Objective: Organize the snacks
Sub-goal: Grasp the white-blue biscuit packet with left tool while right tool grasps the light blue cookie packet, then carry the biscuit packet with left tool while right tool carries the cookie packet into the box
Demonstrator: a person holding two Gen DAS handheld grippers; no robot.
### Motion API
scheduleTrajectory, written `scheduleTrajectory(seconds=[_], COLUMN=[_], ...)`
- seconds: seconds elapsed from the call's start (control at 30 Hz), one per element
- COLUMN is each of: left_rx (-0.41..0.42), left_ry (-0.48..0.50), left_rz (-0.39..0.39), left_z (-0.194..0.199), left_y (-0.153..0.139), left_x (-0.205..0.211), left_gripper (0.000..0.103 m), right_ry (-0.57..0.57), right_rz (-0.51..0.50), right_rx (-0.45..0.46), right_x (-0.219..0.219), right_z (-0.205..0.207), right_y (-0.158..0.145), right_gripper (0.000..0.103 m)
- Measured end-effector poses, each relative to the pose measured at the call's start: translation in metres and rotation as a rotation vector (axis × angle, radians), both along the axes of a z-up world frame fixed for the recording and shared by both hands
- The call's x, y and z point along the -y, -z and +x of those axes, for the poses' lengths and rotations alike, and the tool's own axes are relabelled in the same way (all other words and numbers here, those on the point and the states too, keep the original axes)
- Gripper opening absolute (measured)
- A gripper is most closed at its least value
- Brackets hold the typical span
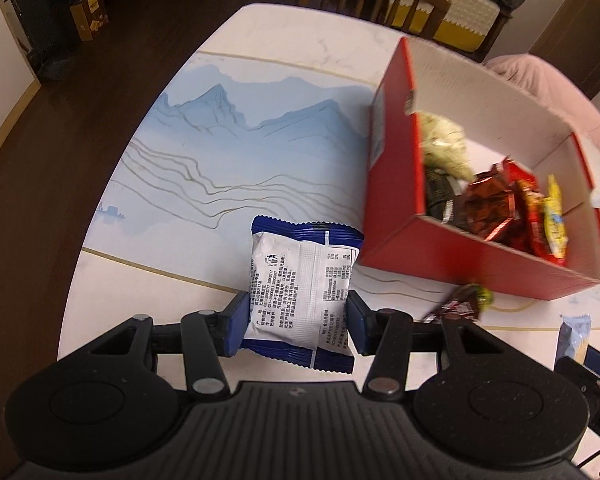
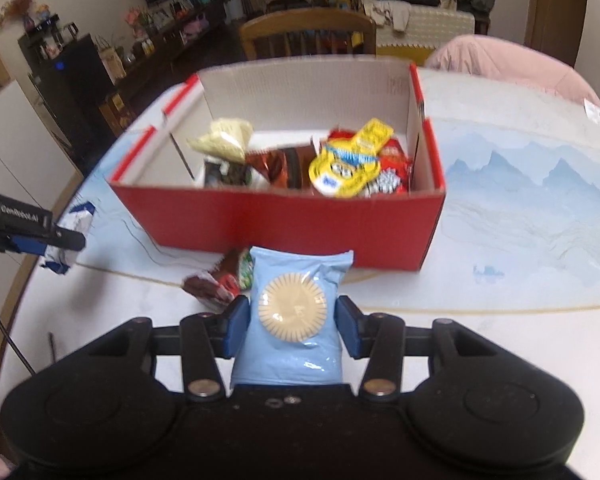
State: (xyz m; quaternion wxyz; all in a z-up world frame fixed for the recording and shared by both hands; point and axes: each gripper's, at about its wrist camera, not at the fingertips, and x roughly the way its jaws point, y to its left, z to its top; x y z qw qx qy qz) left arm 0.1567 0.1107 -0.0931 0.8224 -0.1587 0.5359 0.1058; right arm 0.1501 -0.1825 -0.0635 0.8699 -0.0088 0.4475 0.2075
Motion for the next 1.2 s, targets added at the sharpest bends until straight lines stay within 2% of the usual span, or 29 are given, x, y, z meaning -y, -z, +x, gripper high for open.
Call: scheduleTrajectory(seconds=[0.27, 0.5, 0.67, 1.0, 1.2], left_rx=[0.063, 0.114, 0.138, 0.096, 0.076], left_ry=[0.038, 0.087, 0.113, 0.126, 0.14], left_rz=[-0.028, -0.034, -0.012, -0.005, 0.055], left_z=[-0.003, 0.014, 0.032, 0.074, 0.098], left_y=[-0.038, -0.064, -0.075, -0.067, -0.058], left_x=[0.018, 0.04, 0.052, 0.061, 0.073], left_gripper=[0.05, 0.05, 0.05, 0.05, 0.05], right_ry=[-0.012, 0.007, 0.034, 0.029, -0.01], right_rz=[0.045, 0.045, 0.067, 0.03, -0.007], right_rx=[0.099, 0.164, 0.171, 0.153, 0.117], right_x=[0.008, 0.009, 0.012, 0.005, -0.005], right_z=[0.005, 0.03, 0.054, 0.098, 0.115], right_y=[-0.049, -0.07, -0.074, -0.067, -0.055], right_gripper=[0.046, 0.046, 0.046, 0.046, 0.046])
